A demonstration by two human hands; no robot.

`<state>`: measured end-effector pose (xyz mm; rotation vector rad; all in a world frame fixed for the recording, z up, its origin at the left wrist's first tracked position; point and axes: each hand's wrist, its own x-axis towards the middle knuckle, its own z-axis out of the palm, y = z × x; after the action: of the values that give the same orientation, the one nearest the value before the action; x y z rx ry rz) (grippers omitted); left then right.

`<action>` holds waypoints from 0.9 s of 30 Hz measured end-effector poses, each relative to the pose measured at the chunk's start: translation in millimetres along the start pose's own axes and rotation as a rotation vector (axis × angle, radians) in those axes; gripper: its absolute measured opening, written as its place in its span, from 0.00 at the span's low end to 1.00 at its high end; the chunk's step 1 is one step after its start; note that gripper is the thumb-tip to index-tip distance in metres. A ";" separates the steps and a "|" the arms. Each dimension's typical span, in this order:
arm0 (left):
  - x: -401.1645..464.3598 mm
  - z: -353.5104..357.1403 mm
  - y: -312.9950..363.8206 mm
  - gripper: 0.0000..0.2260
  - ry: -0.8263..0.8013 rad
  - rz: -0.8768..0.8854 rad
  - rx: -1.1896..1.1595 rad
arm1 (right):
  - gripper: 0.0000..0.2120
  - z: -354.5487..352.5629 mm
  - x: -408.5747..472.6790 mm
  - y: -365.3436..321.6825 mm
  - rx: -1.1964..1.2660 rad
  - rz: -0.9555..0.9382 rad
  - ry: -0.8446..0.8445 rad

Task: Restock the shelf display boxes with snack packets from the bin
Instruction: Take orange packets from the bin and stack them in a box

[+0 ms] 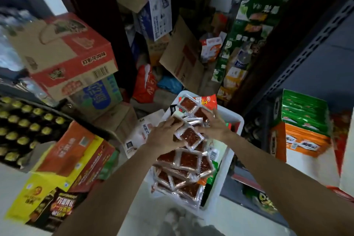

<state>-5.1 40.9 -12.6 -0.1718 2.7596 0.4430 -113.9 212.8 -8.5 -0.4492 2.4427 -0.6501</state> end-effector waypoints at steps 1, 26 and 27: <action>0.8 1.2 -1.7 0.33 0.006 0.006 0.033 | 0.38 0.9 5.6 -3.2 -0.006 0.032 0.042; 10.3 -9.4 -6.9 0.23 0.121 0.189 -0.044 | 0.13 -19.7 0.4 3.2 0.264 0.168 0.291; 8.6 -8.2 -5.7 0.21 0.151 0.169 -0.158 | 0.12 -22.9 -5.0 3.9 0.277 0.163 0.311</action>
<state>-14.7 32.2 -9.8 -0.0100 2.8989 0.7202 -124.3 226.2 8.1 -0.0390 2.5845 -1.0327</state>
